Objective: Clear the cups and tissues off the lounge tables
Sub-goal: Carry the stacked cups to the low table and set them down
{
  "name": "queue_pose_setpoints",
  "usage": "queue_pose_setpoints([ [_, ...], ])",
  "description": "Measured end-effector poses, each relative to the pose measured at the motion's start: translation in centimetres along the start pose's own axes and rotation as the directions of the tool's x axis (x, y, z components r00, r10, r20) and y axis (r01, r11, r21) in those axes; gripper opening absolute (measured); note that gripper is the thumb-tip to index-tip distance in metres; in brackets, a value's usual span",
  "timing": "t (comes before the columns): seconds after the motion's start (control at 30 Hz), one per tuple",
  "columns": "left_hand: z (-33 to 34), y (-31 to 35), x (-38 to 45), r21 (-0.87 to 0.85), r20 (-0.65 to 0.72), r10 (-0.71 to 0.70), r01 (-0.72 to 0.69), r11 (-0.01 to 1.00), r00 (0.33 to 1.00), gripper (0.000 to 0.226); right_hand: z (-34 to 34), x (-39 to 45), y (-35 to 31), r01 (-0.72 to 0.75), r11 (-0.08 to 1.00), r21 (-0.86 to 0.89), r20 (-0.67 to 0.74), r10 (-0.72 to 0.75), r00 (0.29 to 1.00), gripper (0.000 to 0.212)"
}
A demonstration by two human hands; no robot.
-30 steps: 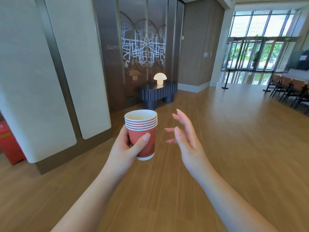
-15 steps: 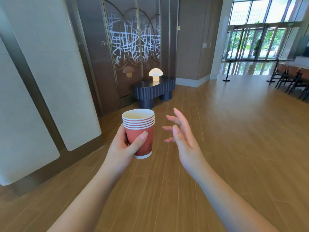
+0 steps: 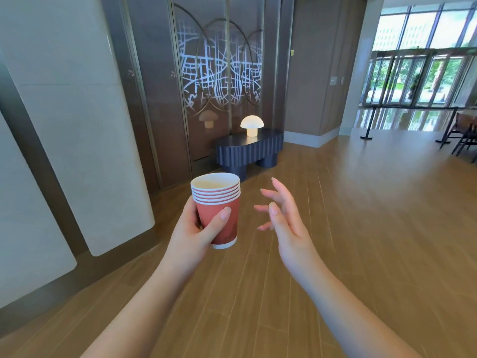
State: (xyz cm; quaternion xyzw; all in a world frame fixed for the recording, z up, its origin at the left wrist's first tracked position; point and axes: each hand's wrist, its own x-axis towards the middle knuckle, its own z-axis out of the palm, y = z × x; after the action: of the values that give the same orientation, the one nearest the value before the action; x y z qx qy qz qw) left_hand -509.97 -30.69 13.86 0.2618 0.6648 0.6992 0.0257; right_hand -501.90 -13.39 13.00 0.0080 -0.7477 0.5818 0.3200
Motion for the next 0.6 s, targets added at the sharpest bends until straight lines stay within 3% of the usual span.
queue_pose_setpoints([
  [0.27, -1.9, -2.4, 17.1, 0.034, 0.037, 0.053, -0.054, 0.998, 0.998, 0.075, 1.9, 15.3, 5.3, 0.046, 0.998, -0.035, -0.016, -0.047, 0.999, 0.054],
  [0.6, 2.9, -8.7, 33.8, 0.071, 0.062, 0.036, -0.040, 0.997, 0.997, 0.069, -1.2, 30.9, 15.0, 0.062, 0.996, -0.058, -0.048, -0.064, 0.997, 0.058],
])
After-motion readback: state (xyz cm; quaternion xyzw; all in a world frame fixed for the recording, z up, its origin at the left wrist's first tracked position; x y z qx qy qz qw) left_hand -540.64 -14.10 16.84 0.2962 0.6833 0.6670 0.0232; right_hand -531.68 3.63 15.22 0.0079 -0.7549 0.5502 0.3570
